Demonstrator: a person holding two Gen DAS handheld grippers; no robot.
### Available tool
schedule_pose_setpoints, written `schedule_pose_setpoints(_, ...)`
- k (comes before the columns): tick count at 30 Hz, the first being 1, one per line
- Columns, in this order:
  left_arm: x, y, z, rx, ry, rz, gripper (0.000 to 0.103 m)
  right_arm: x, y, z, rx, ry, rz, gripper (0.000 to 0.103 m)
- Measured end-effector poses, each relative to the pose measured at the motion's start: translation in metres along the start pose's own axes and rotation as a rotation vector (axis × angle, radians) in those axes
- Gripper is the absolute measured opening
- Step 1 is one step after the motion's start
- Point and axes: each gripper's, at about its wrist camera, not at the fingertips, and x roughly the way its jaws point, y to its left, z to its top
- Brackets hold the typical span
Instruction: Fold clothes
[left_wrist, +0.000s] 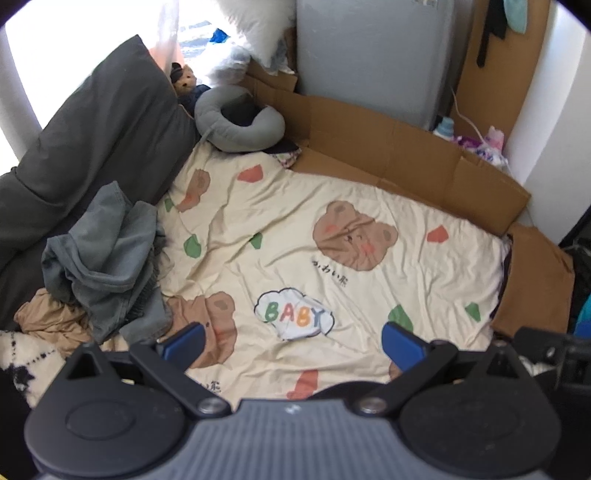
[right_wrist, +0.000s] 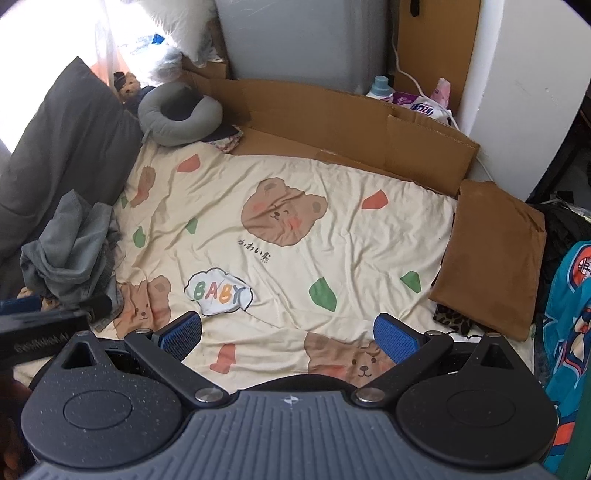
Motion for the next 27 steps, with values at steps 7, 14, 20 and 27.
schedule_pose_setpoints(7, 0.007, 0.01, 0.0, -0.038, 0.019, -0.068, 0.102, 0.004, -0.005, 0.003, -0.009, 0.015, -0.006, 0.102)
schedule_pose_setpoints(14, 0.009, 0.003, -0.002, 0.012, 0.018, -0.053, 0.093, 0.004, -0.004, 0.003, -0.018, 0.017, -0.032, 0.102)
schedule_pose_setpoints(20, 0.008, 0.001, -0.001, 0.031, 0.009, -0.042, 0.092, 0.005, -0.002, 0.003, -0.017, 0.021, -0.043, 0.102)
schedule_pose_setpoints(27, 0.008, 0.0, -0.001, 0.035, 0.003, -0.043, 0.092, 0.006, -0.003, 0.003, -0.015, 0.024, -0.047, 0.102)
